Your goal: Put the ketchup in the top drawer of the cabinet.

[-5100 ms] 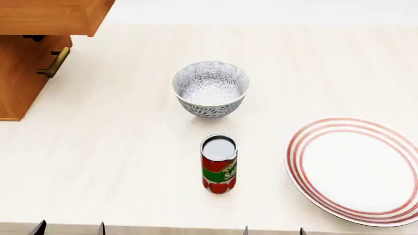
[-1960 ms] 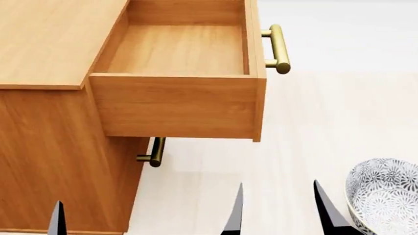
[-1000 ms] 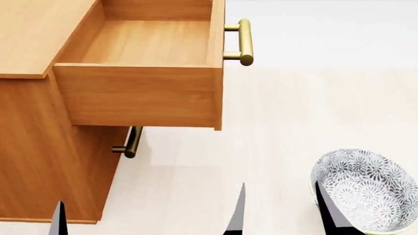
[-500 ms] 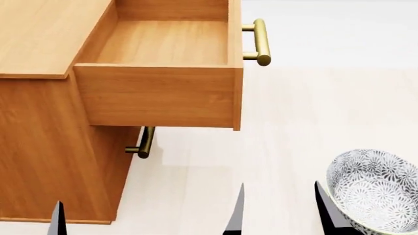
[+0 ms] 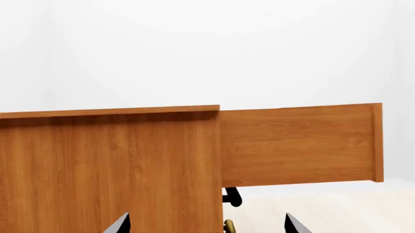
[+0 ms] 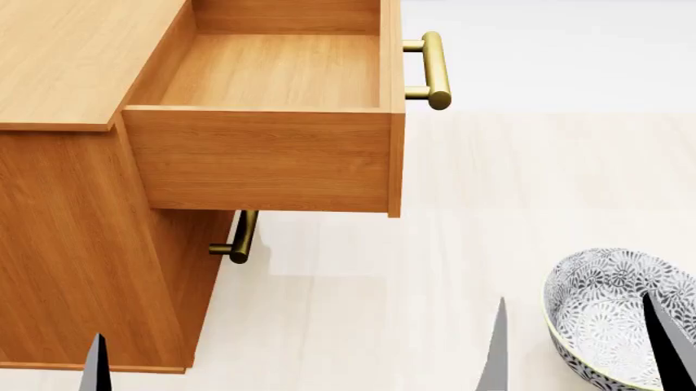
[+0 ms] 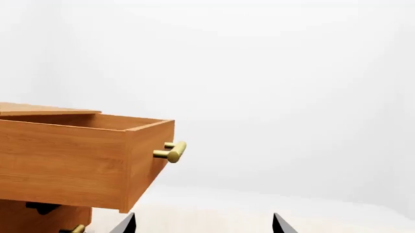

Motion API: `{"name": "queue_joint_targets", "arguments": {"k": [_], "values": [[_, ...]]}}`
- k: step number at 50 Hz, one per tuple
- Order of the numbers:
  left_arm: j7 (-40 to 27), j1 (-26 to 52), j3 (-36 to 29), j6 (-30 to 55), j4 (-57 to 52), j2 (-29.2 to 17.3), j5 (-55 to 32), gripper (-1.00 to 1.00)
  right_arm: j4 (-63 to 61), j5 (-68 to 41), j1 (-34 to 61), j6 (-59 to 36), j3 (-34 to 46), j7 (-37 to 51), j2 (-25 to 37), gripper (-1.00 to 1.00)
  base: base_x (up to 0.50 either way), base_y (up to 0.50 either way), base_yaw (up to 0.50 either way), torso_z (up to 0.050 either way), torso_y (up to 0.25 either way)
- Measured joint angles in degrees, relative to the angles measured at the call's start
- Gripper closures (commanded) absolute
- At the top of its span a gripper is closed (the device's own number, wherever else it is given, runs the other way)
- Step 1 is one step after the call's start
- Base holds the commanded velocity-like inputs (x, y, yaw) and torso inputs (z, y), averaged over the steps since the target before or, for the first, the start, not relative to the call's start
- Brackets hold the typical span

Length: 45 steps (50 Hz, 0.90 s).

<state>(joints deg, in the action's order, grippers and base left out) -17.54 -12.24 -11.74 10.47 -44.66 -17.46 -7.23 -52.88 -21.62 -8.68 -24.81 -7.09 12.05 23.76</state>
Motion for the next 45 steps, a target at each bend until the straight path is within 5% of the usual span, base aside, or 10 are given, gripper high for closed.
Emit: {"name": "queue_joint_targets", "arguments": {"k": [19,45], "values": [[-0.84,0.39,-0.4,0.36,0.06,-0.52,-0.16,-1.0,-3.08,-14.3,-8.17,-1.95,-25.77,-1.05,8.47,-1.0,0.0,0.0,0.0,0.0,0.0],[-1.71,0.77,-1.38,0.24,0.65,-1.07,0.05,-1.0,6.49,-15.64,-16.66,2.06,-39.51,-5.73,5.1,-1.0,0.0,0.0,0.0,0.0,0.0]]}}
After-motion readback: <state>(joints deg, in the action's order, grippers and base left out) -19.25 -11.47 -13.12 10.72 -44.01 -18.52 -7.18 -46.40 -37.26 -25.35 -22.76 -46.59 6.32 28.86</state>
